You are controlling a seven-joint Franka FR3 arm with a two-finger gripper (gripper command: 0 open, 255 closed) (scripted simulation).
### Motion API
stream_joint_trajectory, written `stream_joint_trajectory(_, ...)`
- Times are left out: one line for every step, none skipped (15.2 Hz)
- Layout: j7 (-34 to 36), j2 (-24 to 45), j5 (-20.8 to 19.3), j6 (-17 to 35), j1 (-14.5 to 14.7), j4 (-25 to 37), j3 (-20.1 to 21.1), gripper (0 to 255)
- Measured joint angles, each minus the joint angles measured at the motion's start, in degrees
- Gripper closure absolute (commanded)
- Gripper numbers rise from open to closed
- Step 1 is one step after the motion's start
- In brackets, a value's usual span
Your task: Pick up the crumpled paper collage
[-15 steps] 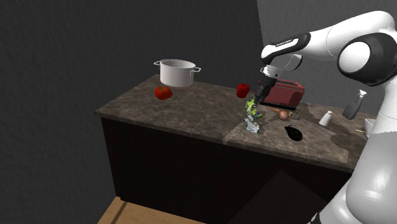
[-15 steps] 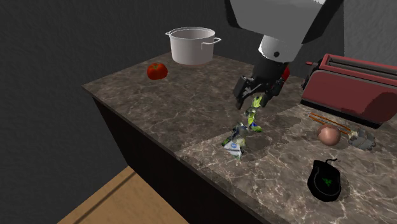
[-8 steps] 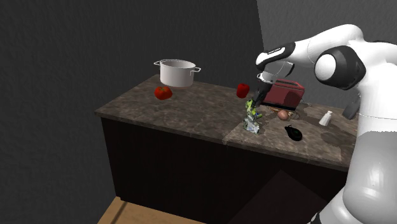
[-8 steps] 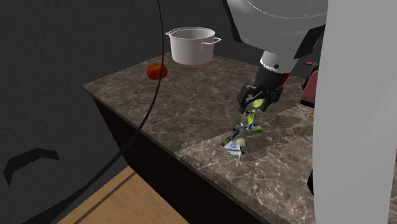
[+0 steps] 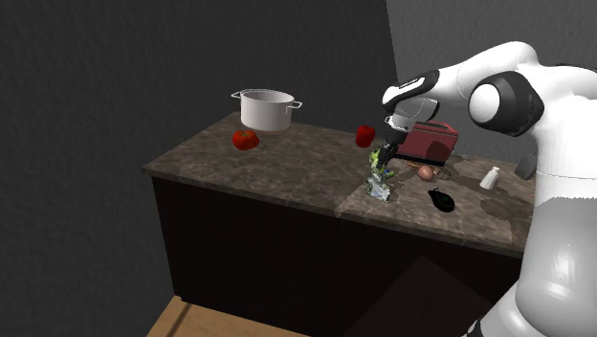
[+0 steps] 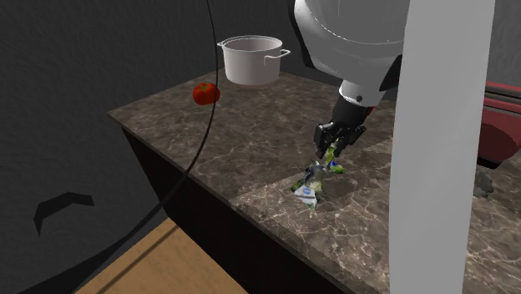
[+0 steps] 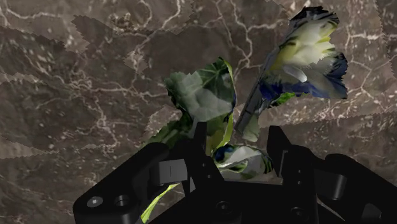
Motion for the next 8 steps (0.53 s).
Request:
stream_joint_trajectory(-0.01, 0.00, 0.00, 0.02, -0.01, 0.00, 0.00, 255)
stream_joint_trajectory(-0.01, 0.01, 0.01, 0.03, -0.01, 0.00, -0.01, 255)
stream_joint_trajectory(-0.01, 0.01, 0.00, 0.03, -0.01, 0.01, -0.01, 255)
stream_joint_trajectory(-0.01, 0.01, 0.00, 0.03, -0.02, 0.02, -0.01, 255)
stream_joint_trajectory(-0.01, 0.01, 0.00, 0.02, -0.02, 0.02, -0.01, 255)
stream_joint_trajectory(-0.01, 0.02, 0.01, 0.02, -0.02, 0.03, -0.01, 255)
stream_joint_trajectory(-0.01, 0.03, 0.01, 0.00, -0.02, 0.05, -0.01, 255)
stream_joint_trajectory(0.12, -0.11, -0.11, -0.34, 0.01, 0.23, -0.04, 255)
